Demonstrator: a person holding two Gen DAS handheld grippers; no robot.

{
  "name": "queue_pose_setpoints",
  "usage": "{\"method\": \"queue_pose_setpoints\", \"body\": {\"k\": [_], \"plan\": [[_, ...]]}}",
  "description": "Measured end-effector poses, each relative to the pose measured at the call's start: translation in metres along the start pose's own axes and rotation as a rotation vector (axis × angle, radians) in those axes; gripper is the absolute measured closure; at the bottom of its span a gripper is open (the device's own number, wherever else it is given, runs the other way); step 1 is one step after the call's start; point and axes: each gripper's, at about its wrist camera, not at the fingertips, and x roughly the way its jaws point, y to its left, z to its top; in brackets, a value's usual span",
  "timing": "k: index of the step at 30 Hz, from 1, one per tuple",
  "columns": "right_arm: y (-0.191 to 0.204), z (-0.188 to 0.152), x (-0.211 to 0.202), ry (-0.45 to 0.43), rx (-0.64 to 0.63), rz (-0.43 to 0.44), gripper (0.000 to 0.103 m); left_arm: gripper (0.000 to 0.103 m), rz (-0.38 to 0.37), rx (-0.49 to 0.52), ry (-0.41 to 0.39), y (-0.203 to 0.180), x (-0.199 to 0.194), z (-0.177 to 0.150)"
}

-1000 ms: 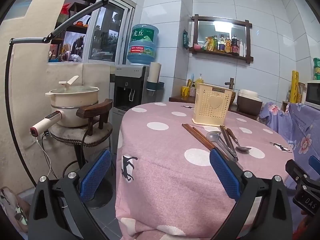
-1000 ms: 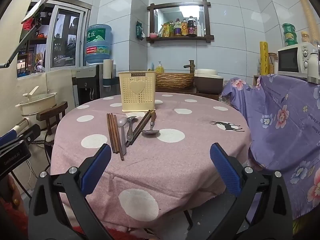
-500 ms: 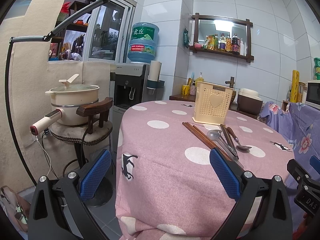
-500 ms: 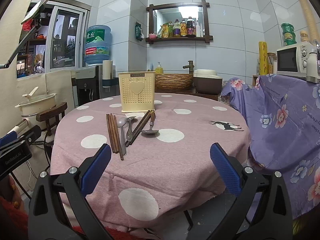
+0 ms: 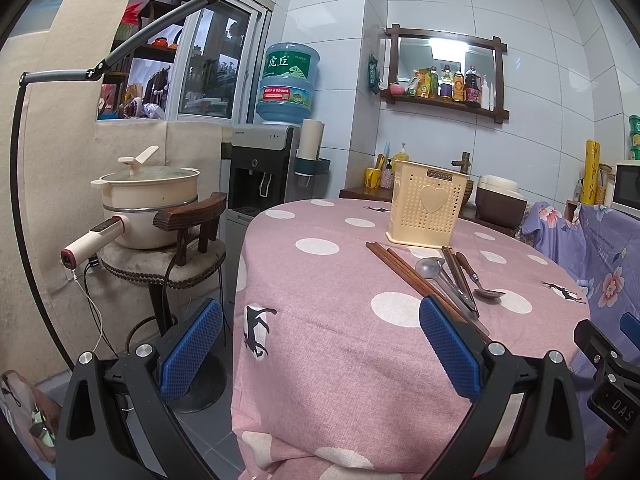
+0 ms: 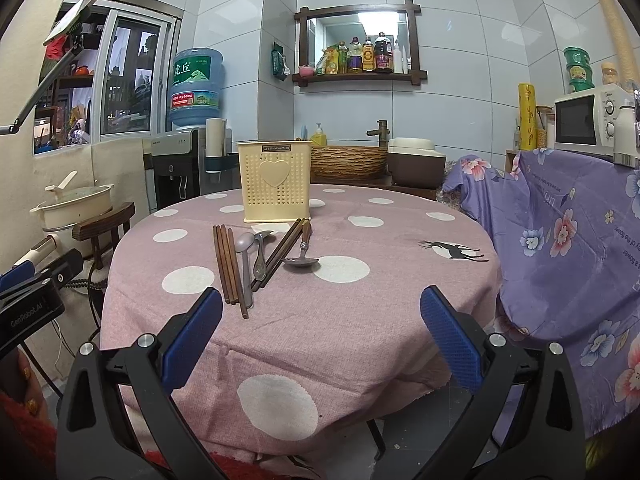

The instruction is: Organize utensils

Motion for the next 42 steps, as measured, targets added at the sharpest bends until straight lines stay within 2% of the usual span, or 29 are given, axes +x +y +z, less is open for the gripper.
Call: {"method": "queue_pose_setpoints", "body": {"k": [42], "plan": [[-0.0001,-0.0091,0.0034,0.017,-0.006,0.003,0.005,0.005,0.001,0.0,0.011,0.0009,0.0014,-0.0079]]}}
